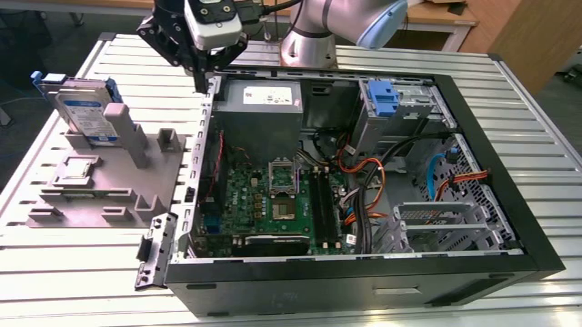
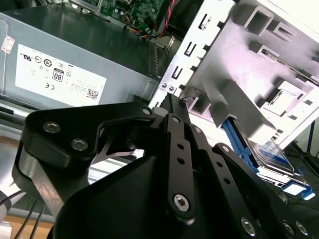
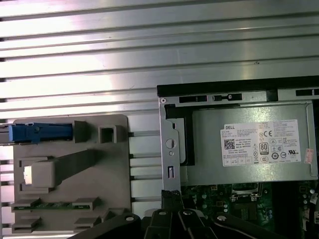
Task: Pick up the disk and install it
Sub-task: 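Reach for the disk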
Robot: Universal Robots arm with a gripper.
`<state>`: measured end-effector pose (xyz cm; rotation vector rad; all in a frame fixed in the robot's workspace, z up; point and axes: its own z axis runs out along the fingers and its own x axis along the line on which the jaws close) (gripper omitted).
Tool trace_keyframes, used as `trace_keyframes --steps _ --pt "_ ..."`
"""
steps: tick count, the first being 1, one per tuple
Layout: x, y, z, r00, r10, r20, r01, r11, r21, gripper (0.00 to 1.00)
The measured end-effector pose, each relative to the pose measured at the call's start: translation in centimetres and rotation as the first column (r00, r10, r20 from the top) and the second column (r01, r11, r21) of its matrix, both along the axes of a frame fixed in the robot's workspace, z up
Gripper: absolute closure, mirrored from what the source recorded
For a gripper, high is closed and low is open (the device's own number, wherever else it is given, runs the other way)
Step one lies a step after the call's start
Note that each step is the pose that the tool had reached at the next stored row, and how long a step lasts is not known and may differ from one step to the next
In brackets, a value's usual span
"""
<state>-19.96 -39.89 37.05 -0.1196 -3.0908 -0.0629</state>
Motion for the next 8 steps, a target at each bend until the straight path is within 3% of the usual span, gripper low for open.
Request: trace_keyframes --steps 8 --pt "-0.2 0.0 -0.05 1.0 0.0 -0.0008 0.0 1.0 -0.0001 0.9"
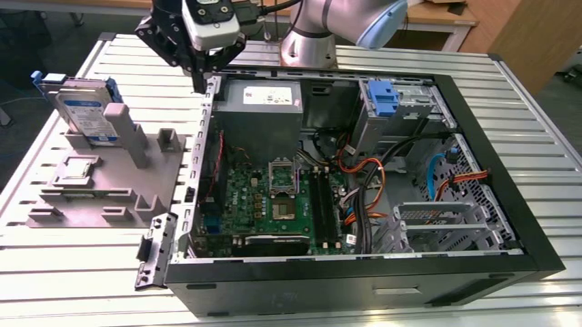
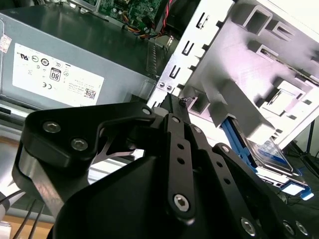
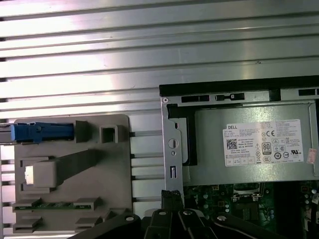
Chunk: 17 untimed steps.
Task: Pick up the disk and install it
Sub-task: 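Reach for the disk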
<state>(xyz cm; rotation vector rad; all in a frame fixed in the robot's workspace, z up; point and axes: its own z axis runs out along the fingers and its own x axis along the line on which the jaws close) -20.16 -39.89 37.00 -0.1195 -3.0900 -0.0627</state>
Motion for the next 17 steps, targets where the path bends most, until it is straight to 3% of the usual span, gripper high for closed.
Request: trace_keyframes --steps 17 --pt "-0.38 0.0 -0.2 1.0 0.0 -0.0057 0.0 1.0 0.0 0.9"
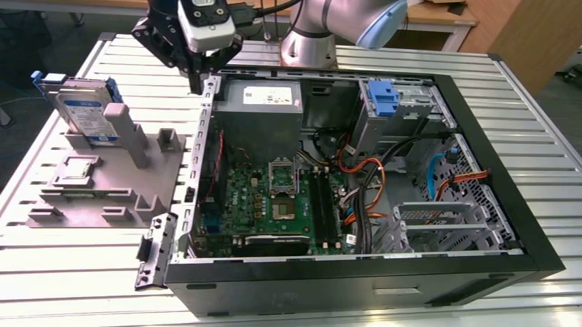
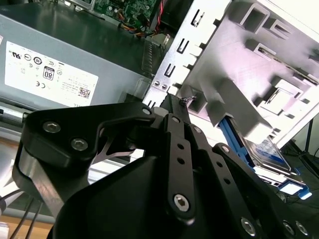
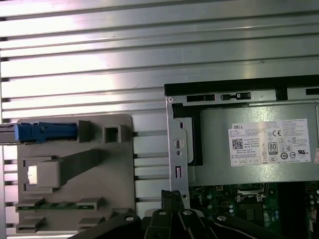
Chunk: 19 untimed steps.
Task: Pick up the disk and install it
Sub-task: 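Reach for the disk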
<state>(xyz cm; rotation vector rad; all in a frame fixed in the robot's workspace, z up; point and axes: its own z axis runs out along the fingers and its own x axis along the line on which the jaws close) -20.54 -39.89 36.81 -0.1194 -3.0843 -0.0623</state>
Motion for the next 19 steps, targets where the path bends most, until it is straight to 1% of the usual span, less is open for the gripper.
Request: trace_keyframes --steps 7,19 --pt "-0.12 0.0 -0.09 1.0 0.0 -0.0039 0.0 1.0 0.0 0.9" --pt "-0.35 0.0 -0.23 1.0 0.0 -0.0087 0.0 1.0 0.0 0.9"
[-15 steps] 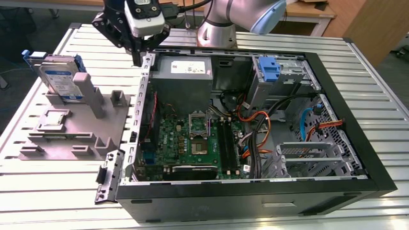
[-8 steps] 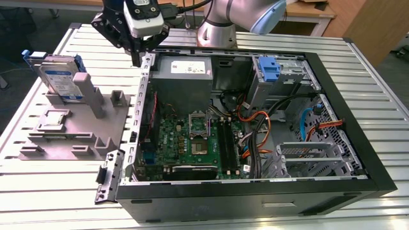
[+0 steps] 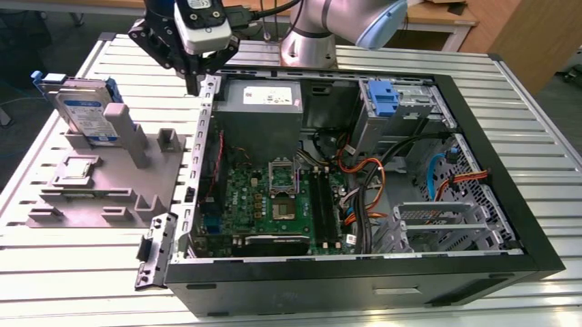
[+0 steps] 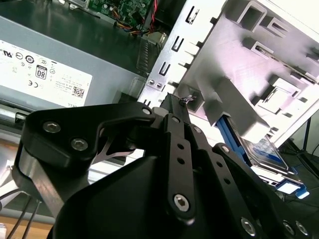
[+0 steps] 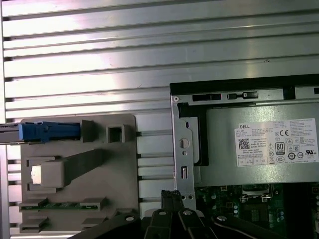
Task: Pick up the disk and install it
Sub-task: 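Reach for the disk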
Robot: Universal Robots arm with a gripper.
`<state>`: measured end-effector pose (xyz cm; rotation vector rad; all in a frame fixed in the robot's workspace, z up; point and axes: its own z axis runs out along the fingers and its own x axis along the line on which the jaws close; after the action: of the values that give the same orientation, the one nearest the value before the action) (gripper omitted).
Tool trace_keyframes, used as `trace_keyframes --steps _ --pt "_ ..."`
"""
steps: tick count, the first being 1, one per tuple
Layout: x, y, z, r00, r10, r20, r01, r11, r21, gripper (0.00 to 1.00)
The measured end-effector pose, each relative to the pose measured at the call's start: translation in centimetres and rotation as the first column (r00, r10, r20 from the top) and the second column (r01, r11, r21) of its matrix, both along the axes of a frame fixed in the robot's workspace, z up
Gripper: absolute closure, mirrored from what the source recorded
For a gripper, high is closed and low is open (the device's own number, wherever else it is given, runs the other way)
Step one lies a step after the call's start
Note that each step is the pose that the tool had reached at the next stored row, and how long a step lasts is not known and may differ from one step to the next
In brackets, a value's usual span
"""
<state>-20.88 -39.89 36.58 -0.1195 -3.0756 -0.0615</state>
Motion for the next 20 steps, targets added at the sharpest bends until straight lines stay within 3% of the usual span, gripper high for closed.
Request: trace_keyframes --steps 20 --pt "-0.61 0.0 -0.21 1.0 0.0 -0.0051 0.0 1.0 0.0001 0.9"
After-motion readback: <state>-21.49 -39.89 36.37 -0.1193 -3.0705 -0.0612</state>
